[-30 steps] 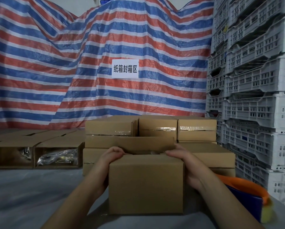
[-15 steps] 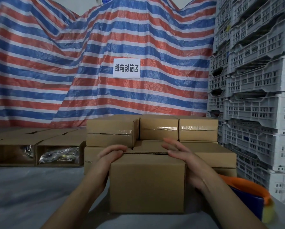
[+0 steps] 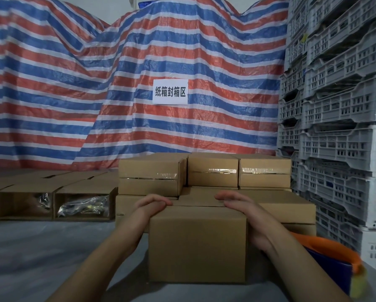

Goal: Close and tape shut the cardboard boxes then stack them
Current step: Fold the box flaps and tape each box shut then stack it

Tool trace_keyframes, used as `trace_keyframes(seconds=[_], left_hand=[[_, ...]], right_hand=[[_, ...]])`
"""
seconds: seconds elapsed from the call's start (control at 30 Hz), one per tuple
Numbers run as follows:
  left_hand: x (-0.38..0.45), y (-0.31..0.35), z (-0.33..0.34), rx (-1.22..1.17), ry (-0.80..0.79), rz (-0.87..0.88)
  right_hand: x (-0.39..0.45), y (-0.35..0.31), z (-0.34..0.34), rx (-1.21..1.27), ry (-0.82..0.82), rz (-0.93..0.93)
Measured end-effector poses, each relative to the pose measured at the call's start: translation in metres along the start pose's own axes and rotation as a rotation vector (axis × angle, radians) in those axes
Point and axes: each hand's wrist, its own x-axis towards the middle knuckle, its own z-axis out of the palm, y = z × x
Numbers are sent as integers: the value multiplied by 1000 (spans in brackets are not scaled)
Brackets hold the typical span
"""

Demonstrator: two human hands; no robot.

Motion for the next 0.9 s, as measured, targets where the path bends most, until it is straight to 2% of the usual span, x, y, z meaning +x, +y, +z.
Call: trace_keyframes(seconds=[0.17, 0.27, 0.4, 0.5, 0.77, 0.83, 0.9], left_hand=[[1, 31, -8, 530, -95, 81], [-2, 46, 5, 922, -123, 251], [-15, 43, 33, 1135, -200, 450], [-20, 36, 42, 1343, -268, 494], [-18, 29, 40, 1367, -245, 556], [-18, 29, 40, 1358, -249, 544], [-18, 29, 40, 1350, -250, 537]], right_hand=[[-4, -3, 2, -6, 3, 11], [-6, -5, 4, -11, 9, 10], [-8, -5, 5, -41, 17, 28], [-6, -4, 3, -47, 20, 36], [-12, -16, 5, -148, 20, 121], [-14, -21, 3, -314, 84, 128], [-15, -23, -5, -502, 209, 29]])
